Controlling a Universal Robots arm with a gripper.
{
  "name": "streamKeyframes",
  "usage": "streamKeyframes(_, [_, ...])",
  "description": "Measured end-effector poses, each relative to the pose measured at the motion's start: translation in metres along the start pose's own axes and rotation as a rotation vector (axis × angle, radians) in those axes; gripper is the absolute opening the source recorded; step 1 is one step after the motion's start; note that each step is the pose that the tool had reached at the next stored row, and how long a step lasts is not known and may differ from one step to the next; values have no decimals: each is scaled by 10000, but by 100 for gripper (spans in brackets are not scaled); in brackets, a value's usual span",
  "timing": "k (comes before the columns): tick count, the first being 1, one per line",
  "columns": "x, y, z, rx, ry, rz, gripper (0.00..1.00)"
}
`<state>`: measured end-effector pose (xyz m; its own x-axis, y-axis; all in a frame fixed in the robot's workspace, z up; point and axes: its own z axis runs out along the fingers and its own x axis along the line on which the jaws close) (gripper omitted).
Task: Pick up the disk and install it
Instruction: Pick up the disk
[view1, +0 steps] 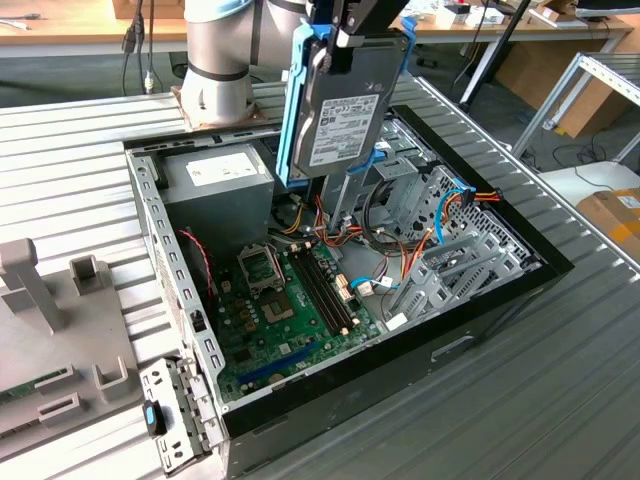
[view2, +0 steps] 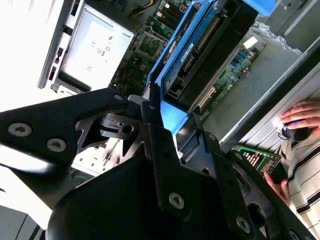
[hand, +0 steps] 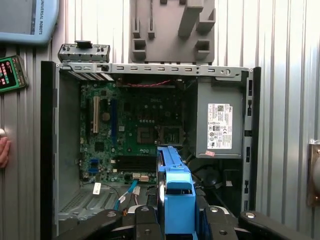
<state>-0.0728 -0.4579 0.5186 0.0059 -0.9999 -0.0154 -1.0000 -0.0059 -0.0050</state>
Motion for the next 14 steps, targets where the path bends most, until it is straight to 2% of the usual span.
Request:
streamKeyframes(3, [41, -2, 14, 0, 1, -1, 36])
streamKeyframes(6, [140, -10, 23, 0, 0, 0, 36])
streamKeyframes(10, [212, -14, 29, 0, -1, -1, 36])
streamKeyframes(14, [214, -15, 29, 0, 0, 0, 36])
